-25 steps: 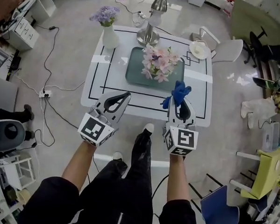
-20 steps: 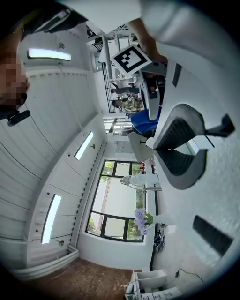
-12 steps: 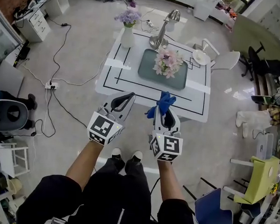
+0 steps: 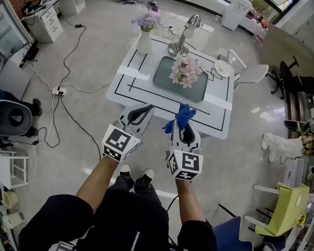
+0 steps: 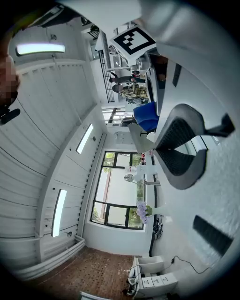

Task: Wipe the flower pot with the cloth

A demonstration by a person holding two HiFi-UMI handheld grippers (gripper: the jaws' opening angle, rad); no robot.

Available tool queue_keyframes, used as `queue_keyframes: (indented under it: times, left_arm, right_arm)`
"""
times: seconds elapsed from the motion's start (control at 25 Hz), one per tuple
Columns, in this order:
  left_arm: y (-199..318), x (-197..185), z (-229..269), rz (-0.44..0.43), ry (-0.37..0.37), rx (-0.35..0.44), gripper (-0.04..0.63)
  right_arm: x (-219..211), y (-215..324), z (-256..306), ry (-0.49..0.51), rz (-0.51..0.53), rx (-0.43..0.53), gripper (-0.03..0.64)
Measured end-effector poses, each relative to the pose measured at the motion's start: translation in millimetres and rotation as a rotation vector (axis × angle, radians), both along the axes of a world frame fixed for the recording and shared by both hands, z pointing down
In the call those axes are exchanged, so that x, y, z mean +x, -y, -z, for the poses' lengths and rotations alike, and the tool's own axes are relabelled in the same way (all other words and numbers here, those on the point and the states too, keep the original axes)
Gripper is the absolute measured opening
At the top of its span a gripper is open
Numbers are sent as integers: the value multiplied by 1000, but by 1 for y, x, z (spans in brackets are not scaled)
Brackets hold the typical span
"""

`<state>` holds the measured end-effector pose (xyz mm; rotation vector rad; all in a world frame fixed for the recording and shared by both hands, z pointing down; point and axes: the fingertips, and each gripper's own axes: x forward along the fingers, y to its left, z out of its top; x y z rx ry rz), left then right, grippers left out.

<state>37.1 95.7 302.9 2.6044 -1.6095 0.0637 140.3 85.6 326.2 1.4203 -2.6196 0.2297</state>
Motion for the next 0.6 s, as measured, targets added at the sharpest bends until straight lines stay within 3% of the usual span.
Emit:
queue_keyframes:
  times: [0.6]
  left_arm:
    - [-3,12,-1,6,6,-5,5]
  right_arm:
    - [6,-2,2,-3,13,-1,94]
